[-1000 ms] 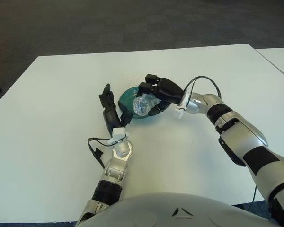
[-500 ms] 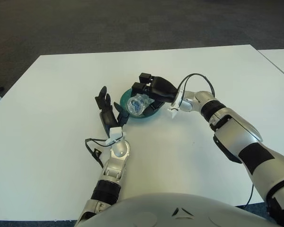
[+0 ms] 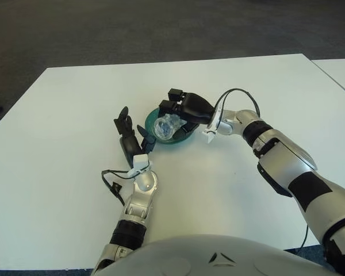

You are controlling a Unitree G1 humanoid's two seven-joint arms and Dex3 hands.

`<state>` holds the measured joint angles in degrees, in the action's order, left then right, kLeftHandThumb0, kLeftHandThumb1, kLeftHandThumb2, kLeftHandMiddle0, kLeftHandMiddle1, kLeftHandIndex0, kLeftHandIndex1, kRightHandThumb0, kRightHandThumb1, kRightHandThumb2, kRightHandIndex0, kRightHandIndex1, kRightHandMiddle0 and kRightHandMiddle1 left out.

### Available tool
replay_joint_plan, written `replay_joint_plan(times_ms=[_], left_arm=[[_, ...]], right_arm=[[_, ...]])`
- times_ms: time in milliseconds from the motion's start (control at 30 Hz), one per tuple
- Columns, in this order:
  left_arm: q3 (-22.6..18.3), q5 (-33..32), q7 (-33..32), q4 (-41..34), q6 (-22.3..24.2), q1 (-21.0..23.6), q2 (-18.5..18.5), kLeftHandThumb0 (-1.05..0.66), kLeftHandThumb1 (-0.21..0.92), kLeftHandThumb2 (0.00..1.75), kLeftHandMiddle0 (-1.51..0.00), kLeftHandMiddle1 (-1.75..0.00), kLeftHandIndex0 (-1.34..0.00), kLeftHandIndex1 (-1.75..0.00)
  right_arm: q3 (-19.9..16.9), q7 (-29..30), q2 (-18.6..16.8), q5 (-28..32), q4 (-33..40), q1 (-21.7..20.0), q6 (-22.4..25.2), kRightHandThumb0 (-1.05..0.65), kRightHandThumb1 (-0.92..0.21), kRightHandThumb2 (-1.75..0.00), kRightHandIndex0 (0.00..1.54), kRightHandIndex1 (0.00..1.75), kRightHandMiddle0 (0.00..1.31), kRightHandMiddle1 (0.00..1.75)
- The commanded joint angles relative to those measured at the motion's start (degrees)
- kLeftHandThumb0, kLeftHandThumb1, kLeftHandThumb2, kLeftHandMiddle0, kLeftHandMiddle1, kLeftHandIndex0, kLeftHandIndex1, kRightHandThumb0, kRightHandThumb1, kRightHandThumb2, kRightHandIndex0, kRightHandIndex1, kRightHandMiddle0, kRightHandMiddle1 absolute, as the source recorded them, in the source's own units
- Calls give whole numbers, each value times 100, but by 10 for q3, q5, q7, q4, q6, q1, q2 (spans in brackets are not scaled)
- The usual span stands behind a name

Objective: Put the bottle into the plate.

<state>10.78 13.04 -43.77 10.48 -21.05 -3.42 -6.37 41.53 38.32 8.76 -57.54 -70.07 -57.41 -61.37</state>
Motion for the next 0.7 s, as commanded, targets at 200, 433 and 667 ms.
replay_joint_plan(times_ms=[200, 433, 667], left_arm=[[23, 28, -20, -12, -4, -30, -62, -87, 92, 110, -44, -1, 0, -80], [34, 33, -38, -13, -22, -46, -66, -84, 92, 107, -45, -2, 0, -88], [43, 47, -54, -22, -16, -58, -66, -85, 92, 107, -46, -2, 0, -93]], right_arm=[[1, 4, -24, 15, -11, -30, 12, -87, -92, -90, 133, 175, 112, 175], [-11, -35, -32, 37, -25, -34, 7, -86, -92, -89, 130, 175, 108, 175], [-31, -104, -46, 72, -39, -36, 26, -86, -92, -86, 127, 175, 106, 175]])
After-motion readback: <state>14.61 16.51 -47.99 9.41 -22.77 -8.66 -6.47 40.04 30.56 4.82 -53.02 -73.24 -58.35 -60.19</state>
